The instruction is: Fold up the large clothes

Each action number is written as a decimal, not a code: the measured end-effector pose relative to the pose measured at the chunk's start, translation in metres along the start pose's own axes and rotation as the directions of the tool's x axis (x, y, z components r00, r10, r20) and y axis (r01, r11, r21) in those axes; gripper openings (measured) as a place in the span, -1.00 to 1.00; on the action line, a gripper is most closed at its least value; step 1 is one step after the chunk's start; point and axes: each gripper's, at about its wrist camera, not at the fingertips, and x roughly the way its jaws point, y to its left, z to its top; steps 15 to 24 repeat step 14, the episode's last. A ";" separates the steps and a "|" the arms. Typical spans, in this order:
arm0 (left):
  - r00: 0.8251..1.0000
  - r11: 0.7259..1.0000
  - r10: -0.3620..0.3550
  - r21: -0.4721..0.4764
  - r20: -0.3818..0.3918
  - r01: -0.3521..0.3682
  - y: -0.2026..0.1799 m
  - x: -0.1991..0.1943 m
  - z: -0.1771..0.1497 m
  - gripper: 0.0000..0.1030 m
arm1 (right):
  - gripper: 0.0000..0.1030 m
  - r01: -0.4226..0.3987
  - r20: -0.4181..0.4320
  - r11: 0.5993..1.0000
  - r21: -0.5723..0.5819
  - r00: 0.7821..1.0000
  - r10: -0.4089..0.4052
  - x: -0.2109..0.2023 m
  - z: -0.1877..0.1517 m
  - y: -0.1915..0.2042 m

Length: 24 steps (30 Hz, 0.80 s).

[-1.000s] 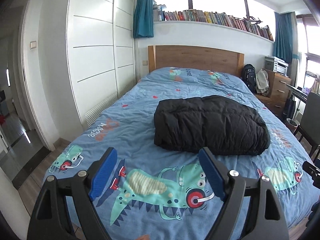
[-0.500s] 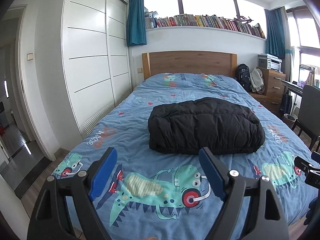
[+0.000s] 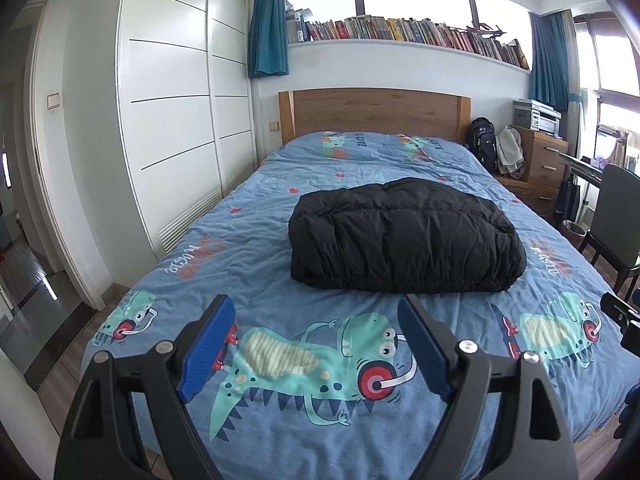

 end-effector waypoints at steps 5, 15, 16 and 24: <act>1.000 1.000 0.005 0.002 0.000 -0.005 0.000 0.002 -0.004 0.62 | 0.99 0.016 -0.019 1.000 0.018 1.000 -0.016 0.004 -0.006 -0.008; 1.000 1.000 -0.002 0.002 -0.025 0.002 0.001 0.009 -0.010 0.62 | 0.99 0.043 -0.021 0.998 0.040 0.999 -0.042 0.002 -0.009 -0.020; 1.000 1.000 -0.002 0.002 -0.025 0.002 0.001 0.009 -0.010 0.62 | 0.99 0.043 -0.021 0.998 0.040 0.999 -0.042 0.002 -0.009 -0.020; 1.000 1.000 -0.002 0.002 -0.025 0.002 0.001 0.009 -0.010 0.62 | 0.99 0.043 -0.021 0.998 0.040 0.999 -0.042 0.002 -0.009 -0.020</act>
